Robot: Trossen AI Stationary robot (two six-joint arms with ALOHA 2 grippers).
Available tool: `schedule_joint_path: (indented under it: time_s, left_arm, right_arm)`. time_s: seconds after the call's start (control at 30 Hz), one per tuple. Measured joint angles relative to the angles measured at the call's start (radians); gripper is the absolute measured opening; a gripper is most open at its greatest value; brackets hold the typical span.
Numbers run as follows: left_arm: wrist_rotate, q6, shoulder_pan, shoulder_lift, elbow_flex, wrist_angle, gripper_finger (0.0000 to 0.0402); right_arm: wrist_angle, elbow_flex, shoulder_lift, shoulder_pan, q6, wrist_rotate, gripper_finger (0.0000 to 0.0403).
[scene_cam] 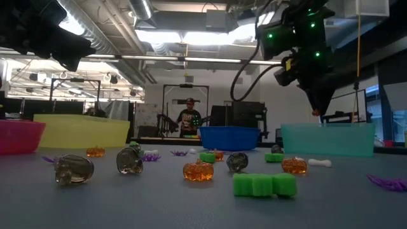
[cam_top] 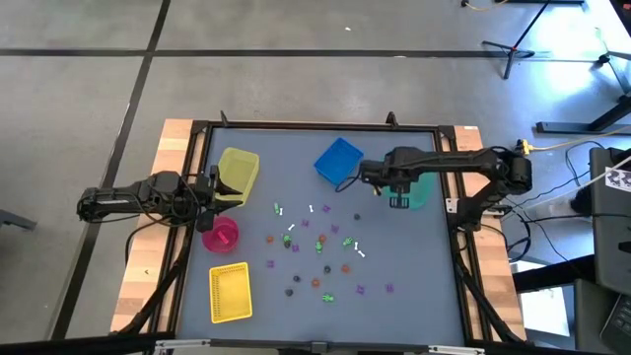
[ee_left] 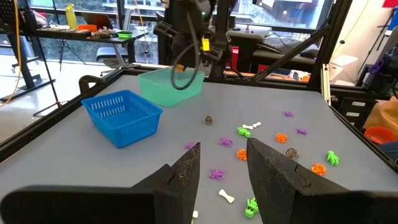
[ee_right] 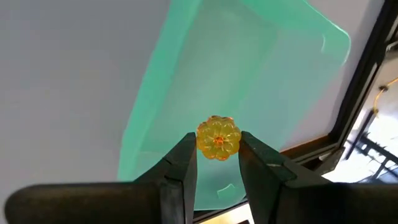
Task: Sort Halloween decoration
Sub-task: Put the orange pumpkin toy into the green bin, then put the green skeleton toy into the yellow bin
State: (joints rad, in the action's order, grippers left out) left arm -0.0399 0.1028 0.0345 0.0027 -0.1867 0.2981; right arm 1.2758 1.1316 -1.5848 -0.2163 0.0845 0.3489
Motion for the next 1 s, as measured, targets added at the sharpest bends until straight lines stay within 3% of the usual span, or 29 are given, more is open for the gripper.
schedule_joint_path:
  time_s: [0.37,0.67,1.0]
  left_arm:
    - [0.0,0.0,0.0,0.0,0.0,0.0,0.0116]
    - [0.0,0.0,0.0,0.0,0.0,-0.014,0.0116]
    - [-0.044,0.0,0.0,0.057,0.0,-0.176,0.0116]
  right_arm:
    - [-0.002,0.0,0.0,-0.089,0.0,0.0,0.0102]
    - [-0.002,0.0,0.0,-0.093,0.0,-0.007,0.0105]
    - [-0.016,0.0,0.0,-0.093,0.0,-0.028,0.0208]
